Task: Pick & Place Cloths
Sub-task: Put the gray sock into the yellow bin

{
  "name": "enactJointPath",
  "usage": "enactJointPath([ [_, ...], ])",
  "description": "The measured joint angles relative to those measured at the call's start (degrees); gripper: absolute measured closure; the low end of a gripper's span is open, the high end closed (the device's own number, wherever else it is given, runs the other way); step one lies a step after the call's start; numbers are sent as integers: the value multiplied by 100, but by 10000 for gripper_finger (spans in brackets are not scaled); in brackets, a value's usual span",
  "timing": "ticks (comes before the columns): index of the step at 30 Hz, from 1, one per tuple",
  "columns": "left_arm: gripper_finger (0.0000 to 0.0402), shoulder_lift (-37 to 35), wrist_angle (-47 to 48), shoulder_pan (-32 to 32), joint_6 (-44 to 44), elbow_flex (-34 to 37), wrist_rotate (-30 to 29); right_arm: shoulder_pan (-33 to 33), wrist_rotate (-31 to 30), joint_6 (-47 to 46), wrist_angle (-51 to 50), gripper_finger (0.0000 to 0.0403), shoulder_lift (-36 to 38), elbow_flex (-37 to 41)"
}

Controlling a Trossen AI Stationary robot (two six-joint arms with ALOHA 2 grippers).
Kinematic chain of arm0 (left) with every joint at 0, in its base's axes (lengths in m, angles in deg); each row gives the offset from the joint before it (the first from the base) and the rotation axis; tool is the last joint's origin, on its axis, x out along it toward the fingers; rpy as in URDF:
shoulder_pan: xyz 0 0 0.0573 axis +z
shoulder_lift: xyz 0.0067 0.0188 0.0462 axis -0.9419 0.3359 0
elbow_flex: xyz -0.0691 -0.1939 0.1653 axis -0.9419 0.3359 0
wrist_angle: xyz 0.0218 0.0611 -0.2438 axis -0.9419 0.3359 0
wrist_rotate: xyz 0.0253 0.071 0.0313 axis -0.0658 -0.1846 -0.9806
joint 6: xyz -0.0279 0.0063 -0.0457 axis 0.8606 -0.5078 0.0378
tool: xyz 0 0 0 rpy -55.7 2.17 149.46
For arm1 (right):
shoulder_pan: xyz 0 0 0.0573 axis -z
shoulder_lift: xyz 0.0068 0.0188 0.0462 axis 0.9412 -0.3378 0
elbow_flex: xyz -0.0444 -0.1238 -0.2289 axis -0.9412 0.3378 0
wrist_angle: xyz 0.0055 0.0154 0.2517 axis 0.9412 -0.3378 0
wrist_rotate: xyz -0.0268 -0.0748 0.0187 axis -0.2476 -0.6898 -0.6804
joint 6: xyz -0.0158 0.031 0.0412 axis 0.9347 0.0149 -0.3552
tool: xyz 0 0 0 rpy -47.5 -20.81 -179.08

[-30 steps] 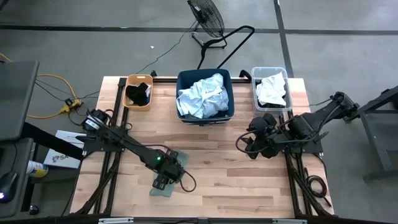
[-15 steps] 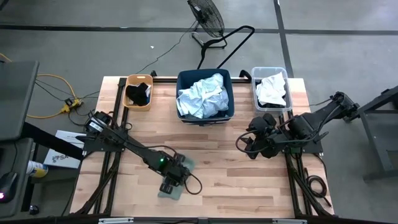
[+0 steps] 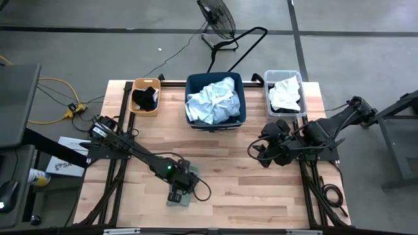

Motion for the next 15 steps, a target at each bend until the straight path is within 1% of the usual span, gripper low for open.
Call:
enactJointPath([
  [2,392,-243,257,1,122,12,-152,0,20,-2,-1,190,0,0],
  [4,392,-526,844,1,309,16,-324,-2,33,-2,1,190,0,0],
  [8,392,-1144,2043,0,748,-231,-630,0,27,-2,-1,190,-1,0],
  [12,392,-1638,3018,19,1127,-311,-1192,0,6,-2,-1,190,0,0],
  [15,392,-2021,3802,182,1507,-352,-1693,0,-13,-2,-1,190,0,0],
])
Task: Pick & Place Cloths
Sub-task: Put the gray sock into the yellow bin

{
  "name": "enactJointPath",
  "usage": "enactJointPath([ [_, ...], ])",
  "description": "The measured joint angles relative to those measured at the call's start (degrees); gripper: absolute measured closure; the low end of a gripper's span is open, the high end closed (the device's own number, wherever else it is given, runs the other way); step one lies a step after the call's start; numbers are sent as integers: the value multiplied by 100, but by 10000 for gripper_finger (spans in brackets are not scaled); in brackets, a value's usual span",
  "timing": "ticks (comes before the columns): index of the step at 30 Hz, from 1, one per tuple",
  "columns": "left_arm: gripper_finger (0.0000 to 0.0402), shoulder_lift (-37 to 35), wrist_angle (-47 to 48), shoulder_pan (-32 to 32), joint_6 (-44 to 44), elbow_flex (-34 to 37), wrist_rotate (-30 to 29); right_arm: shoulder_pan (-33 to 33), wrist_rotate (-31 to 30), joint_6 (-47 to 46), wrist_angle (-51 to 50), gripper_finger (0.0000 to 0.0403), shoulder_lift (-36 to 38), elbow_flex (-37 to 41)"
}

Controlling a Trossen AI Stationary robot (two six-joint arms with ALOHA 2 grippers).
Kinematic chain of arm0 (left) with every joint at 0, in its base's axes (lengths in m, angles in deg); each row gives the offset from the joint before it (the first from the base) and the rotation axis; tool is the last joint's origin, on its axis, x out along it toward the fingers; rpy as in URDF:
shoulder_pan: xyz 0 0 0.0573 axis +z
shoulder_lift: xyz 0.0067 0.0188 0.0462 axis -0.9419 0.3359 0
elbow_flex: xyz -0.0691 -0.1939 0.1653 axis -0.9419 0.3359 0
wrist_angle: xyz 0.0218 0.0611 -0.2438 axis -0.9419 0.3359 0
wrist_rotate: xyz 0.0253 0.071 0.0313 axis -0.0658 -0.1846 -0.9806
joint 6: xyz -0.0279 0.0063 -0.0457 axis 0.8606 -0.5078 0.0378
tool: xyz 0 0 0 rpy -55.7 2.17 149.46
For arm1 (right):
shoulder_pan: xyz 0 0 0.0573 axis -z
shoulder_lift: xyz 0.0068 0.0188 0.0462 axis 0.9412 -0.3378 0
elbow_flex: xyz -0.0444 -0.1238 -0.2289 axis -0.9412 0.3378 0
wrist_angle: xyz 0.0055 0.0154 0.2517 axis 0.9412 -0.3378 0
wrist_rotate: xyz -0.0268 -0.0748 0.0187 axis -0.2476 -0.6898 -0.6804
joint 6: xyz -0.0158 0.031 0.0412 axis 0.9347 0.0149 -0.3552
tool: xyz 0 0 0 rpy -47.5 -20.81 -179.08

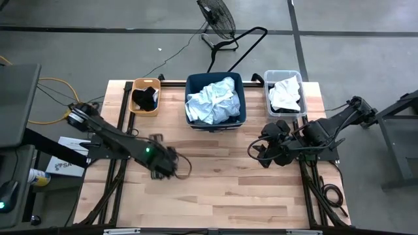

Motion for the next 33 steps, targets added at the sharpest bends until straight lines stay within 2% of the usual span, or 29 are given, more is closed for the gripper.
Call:
enactJointPath([
  [4,392,-354,899,409,292,6,-519,-2,-1,0,35,190,-2,0],
  [9,392,-732,1488,1151,38,1,-935,-2,2,11,44,190,-2,0],
  [19,392,-1213,1393,2936,-2079,1,-1623,0,170,133,68,190,0,0],
  [23,392,-1359,943,3710,-3030,-1,-1630,0,120,-164,172,190,0,0],
  [25,392,-1445,685,4069,-3415,-1,-1495,-94,-201,115,466,190,2,66],
  [29,392,-1579,254,4728,-4030,-2,-1173,-475,-1346,297,1428,201,382,593],
  [33,392,-1687,-7,5241,-4449,-3,-873,-701,-1756,124,2721,229,992,1600],
])
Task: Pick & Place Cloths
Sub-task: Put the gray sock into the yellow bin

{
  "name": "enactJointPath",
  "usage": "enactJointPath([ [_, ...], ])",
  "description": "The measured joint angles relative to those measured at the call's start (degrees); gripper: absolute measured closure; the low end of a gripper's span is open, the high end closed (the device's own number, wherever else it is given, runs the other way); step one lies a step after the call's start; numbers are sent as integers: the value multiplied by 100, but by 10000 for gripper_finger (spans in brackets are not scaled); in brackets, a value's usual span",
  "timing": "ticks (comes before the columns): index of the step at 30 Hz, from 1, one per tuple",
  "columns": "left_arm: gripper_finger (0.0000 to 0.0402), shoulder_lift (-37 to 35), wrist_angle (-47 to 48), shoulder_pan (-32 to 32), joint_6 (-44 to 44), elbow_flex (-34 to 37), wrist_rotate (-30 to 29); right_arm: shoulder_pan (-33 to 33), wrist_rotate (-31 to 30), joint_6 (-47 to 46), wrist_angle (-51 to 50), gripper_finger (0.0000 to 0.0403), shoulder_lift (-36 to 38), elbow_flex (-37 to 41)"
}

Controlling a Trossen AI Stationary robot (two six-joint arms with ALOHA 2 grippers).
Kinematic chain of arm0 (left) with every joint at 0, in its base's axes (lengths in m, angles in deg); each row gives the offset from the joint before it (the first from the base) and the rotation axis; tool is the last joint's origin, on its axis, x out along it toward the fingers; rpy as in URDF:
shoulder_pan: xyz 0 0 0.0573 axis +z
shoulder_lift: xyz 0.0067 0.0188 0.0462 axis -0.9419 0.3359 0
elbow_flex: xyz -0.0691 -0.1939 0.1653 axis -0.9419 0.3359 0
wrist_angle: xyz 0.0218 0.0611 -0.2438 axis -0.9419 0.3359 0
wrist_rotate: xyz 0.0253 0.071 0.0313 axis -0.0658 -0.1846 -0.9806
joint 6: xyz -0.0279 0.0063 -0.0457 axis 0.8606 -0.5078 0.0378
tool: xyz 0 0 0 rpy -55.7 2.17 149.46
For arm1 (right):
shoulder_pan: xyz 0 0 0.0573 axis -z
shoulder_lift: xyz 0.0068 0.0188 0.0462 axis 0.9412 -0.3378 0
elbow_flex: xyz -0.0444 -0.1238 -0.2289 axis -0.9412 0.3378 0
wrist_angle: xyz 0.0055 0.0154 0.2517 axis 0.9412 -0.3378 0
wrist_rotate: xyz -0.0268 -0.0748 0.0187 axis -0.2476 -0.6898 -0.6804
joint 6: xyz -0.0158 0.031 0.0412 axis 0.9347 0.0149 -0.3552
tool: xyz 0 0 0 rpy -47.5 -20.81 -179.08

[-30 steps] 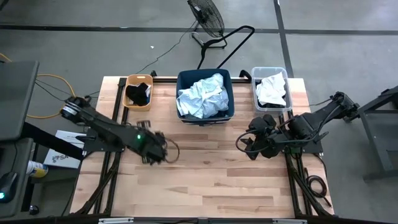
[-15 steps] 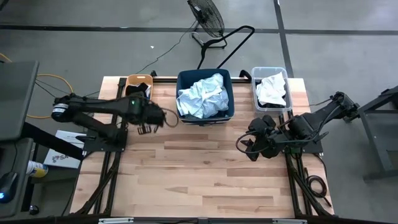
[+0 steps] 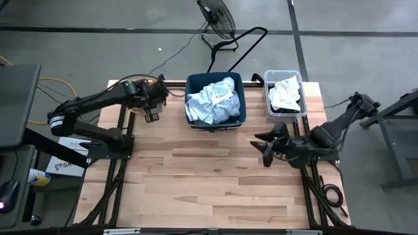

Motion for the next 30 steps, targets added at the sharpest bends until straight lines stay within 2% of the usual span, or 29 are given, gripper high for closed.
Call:
enactJointPath([
  [7,392,-25,-294,702,-584,-2,496,205,-29,305,2726,282,896,1796],
  [11,393,-25,-495,974,-686,-2,850,553,505,571,4015,312,1223,2573],
  [16,393,-25,-545,1211,-776,-2,1045,1153,1265,668,4899,346,1553,3428],
  [22,393,-23,-486,1303,-706,-2,1121,1533,1672,1206,6017,391,1988,4338],
  [30,393,-18,-478,1287,-305,-2,1212,2012,2526,1263,7053,400,2842,5563],
])
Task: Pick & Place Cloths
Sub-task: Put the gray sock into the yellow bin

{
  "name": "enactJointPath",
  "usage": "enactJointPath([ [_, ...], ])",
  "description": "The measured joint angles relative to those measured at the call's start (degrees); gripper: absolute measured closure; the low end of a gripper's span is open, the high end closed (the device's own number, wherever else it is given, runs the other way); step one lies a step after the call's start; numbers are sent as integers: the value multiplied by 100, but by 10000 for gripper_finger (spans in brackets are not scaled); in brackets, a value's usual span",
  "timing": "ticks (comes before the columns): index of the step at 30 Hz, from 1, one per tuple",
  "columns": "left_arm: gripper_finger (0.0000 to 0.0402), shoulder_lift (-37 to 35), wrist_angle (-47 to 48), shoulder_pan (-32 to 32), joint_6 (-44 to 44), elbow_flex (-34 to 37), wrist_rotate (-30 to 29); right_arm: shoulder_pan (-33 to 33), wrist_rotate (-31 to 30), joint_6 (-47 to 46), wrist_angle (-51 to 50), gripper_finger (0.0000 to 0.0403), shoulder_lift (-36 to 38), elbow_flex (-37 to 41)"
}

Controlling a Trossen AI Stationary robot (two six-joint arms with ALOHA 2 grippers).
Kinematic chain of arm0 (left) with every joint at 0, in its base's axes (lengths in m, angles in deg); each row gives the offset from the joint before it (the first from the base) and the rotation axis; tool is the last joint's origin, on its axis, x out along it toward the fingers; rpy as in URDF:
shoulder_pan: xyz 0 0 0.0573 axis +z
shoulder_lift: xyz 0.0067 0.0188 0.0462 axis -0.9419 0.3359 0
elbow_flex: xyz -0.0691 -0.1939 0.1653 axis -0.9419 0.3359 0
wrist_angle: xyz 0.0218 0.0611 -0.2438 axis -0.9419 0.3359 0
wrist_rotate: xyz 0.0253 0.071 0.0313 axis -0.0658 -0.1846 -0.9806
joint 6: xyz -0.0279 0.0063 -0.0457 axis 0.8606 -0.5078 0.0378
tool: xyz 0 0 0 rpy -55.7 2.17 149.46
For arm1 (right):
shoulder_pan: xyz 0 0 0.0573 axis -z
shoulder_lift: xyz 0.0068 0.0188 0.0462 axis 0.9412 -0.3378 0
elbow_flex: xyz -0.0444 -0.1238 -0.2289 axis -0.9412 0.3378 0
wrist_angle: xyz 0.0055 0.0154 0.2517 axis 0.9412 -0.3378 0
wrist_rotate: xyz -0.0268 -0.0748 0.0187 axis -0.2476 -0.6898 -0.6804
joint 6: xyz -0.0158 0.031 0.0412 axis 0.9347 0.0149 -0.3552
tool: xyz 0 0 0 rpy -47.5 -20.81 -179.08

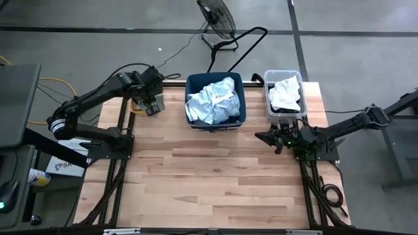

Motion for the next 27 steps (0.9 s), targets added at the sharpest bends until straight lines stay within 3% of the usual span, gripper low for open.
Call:
enactJointPath([
  [5,393,2,2,0,258,-2,54,283,535,283,-100,400,484,322],
  [16,393,2,-82,0,712,-2,-17,810,1223,736,-1464,400,1133,334],
  [27,393,2,-245,0,1033,-4,-1487,847,1051,734,-1864,400,1132,338],
])
